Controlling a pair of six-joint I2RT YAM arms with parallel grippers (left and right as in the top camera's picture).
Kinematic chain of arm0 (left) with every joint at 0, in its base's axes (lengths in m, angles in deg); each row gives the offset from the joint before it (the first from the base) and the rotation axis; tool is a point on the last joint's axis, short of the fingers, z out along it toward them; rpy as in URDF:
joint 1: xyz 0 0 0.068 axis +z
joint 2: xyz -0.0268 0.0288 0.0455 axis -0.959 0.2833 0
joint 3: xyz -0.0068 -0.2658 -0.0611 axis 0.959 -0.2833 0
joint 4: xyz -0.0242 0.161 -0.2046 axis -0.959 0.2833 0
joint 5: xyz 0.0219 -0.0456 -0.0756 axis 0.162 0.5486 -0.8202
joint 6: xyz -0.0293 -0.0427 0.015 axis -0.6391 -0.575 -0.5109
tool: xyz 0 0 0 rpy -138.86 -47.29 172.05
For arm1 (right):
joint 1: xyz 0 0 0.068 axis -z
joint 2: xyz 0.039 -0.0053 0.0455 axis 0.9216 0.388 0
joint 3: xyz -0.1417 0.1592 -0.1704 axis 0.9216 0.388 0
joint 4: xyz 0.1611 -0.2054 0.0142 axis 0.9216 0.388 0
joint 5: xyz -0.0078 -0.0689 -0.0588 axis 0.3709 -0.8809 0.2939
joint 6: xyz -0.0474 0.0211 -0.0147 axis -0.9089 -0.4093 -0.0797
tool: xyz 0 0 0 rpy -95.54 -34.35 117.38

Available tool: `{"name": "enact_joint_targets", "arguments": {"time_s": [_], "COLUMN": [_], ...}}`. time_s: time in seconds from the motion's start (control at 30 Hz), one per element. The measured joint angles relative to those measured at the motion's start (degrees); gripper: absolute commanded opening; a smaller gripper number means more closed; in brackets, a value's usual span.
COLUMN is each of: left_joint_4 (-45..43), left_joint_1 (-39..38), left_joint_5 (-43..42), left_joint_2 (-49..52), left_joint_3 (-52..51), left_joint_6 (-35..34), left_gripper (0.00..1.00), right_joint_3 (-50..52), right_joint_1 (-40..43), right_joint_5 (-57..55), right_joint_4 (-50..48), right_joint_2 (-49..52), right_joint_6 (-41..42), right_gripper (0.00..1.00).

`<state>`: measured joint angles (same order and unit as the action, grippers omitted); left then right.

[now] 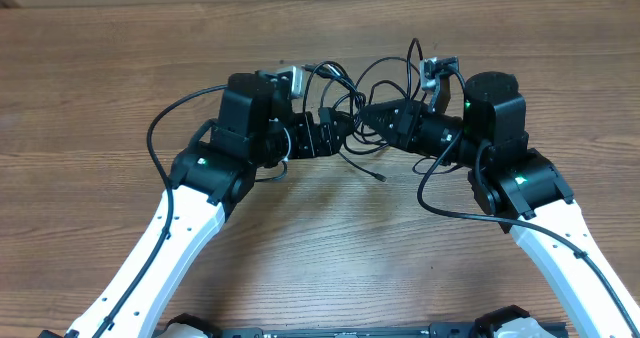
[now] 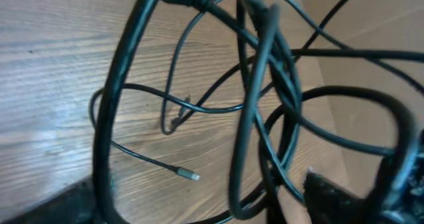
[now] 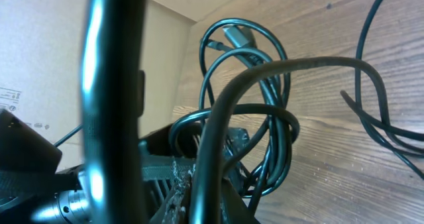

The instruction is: Untangle cables

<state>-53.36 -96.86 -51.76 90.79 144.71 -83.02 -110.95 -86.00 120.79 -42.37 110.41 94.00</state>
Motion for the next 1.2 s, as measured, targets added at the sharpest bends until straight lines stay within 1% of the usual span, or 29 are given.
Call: {"name": "enact_joint_targets", "arguments": {"time_s": [0.03, 0.1, 0.13, 0.57, 0.73, 0.9, 0.97, 1.2], "left_joint_4": [-0.2, -0.8, -0.9, -1.2, -2.7, -5.5, -6.7, -7.1], "left_joint_1": [0.0, 0.0, 0.0, -0.1, -0.1, -0.1, -0.1, -0.1], "left_joint_5": [0.0, 0.0, 0.0, 0.0, 0.3, 0.5, 0.4, 0.4], "left_joint_2": [0.0, 0.0, 0.0, 0.0, 0.0, 0.0, 0.0, 0.0], "left_joint_3": [0.0, 0.0, 0.0, 0.0, 0.0, 0.0, 0.0, 0.0], "left_joint_6": [-0.1, -0.5, -0.5, -0.3, -0.3, 0.4, 0.9, 1.9], "left_gripper": [0.37, 0.13, 0.04, 0.04, 0.04, 0.04, 0.04, 0.04], "right_joint_3": [0.0, 0.0, 0.0, 0.0, 0.0, 0.0, 0.0, 0.0], "right_joint_1": [0.0, 0.0, 0.0, 0.0, 0.0, 0.0, 0.0, 0.0], "right_joint_5": [0.0, 0.0, 0.0, 0.0, -0.3, -4.0, -5.2, -7.0], "right_joint_4": [0.4, 1.3, 1.6, 4.5, 9.8, 17.4, 18.6, 18.2], "right_joint_2": [0.0, 0.0, 0.0, 0.0, 0.0, -0.3, -0.3, -0.3], "right_joint_6": [0.0, 0.0, 0.0, -0.7, -2.6, -4.5, -5.0, -5.8], "right_gripper": [0.04, 0.04, 0.04, 0.04, 0.04, 0.04, 0.04, 0.04]}}
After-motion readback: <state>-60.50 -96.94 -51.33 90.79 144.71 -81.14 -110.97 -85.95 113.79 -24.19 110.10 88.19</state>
